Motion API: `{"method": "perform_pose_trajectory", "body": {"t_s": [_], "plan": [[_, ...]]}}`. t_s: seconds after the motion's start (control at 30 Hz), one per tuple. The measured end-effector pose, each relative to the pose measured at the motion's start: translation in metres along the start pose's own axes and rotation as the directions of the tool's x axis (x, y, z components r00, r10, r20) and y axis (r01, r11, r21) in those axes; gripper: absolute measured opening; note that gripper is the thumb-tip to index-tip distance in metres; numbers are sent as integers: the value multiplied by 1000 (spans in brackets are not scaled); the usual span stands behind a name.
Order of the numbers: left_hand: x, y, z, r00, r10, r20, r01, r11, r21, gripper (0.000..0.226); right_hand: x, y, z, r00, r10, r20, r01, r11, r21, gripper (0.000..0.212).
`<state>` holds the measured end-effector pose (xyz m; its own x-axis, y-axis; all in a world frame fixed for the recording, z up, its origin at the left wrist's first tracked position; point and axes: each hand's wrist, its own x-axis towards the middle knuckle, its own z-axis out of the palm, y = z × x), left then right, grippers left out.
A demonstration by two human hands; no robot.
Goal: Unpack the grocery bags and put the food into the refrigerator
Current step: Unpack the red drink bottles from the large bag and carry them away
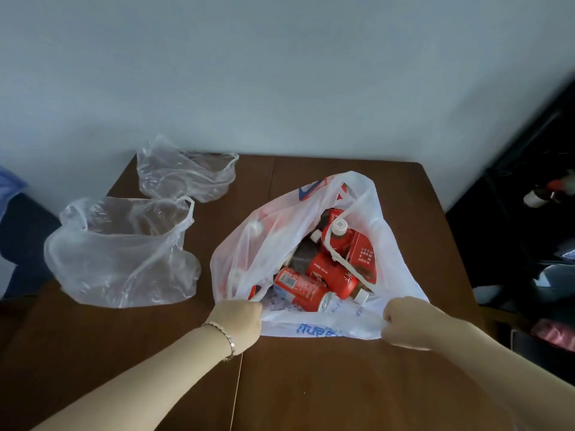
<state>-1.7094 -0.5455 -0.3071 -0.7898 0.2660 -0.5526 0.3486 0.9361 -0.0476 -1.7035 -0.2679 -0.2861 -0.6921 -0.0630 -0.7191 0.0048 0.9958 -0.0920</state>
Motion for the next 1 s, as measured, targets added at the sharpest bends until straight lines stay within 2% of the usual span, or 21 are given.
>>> {"method": "perform_pose_trajectory", "body": {"t_s": [0.1,0.17,0.23,0.27,0.33,0.4,0.47,0.57,0.67,0.73,0.8,0.83,0.87,0.9,0.97,1.0], "plan": [[-7,7,1,984,102,145,-93,993,-67,41,-7,3,-1,990,2,143,-2,1000,5,26],[-4,9,-5,949,170,266,-150,984,-92,46,-8,1,0,974,11,227,-18,999,32,26],[2,12,-14,923,199,330,-205,979,-18,40,-4,-5,2,966,3,257,-22,997,71,27],[6,14,-17,915,229,333,-257,965,44,36,0,-9,4,977,-20,213,3,997,81,30],[13,18,-16,934,235,268,-289,939,186,34,8,-23,8,995,-97,-7,97,995,-25,35],[14,22,-17,973,189,135,-220,935,277,36,15,-38,9,952,-203,-228,164,970,-177,39],[16,21,-19,997,80,-15,-73,953,295,41,26,-42,5,921,-213,-325,126,956,-266,59],[23,2,-27,977,-96,-191,123,984,131,44,42,-29,-3,918,-83,-387,-29,961,-276,75],[30,-25,-34,925,-232,-302,227,973,-52,50,50,-12,-6,886,33,-462,-124,978,-167,84],[37,-37,-39,907,-317,-277,283,946,-155,56,53,1,-10,877,97,-471,-137,989,-52,88],[44,-40,-42,885,-400,-238,342,906,-251,58,49,14,-21,845,213,-491,-103,965,241,83],[48,-40,-43,872,-428,-236,363,890,-275,57,49,24,-28,825,292,-484,-84,910,406,78],[53,-42,-42,860,-447,-244,372,879,-300,56,52,39,-32,809,367,-459,-74,839,540,73],[58,-44,-39,854,-458,-246,369,868,-333,54,60,57,-32,809,407,-425,-86,795,600,66],[66,-45,-32,855,-465,-230,358,849,-388,50,68,85,-23,848,458,-265,-187,728,659,55],[69,-43,-28,857,-465,-223,357,846,-397,50,73,92,-13,882,435,-180,-223,723,654,55]]}}
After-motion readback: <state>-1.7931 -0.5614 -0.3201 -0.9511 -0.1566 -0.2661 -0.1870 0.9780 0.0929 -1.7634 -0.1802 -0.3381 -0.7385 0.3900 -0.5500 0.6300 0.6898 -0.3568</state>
